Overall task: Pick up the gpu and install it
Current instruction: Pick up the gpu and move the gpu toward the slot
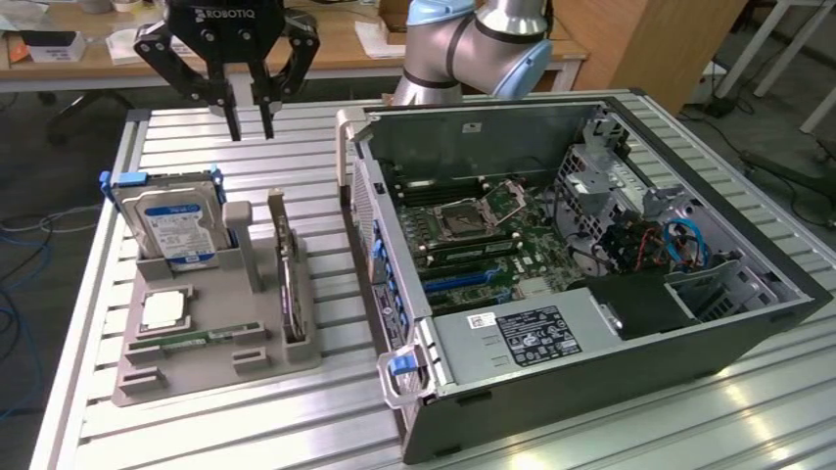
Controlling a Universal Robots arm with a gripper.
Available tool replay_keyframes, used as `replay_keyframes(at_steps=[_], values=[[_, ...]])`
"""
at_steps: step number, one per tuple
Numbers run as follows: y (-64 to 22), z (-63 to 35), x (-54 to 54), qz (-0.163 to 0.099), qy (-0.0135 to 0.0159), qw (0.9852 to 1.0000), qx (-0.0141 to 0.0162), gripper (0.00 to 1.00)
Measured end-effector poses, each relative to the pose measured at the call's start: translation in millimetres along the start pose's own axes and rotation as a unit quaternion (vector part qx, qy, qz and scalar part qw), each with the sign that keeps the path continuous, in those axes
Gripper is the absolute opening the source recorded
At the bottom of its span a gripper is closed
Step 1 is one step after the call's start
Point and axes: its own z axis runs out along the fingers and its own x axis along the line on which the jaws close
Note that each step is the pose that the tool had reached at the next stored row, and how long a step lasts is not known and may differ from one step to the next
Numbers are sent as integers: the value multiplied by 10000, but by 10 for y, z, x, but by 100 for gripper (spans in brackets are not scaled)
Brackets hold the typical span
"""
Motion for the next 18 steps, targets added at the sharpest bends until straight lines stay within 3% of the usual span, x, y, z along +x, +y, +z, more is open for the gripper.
replay_keyframes(at_steps=[18], values=[[-1, 41, 5, 1, 2, 10000, 1, 35]])
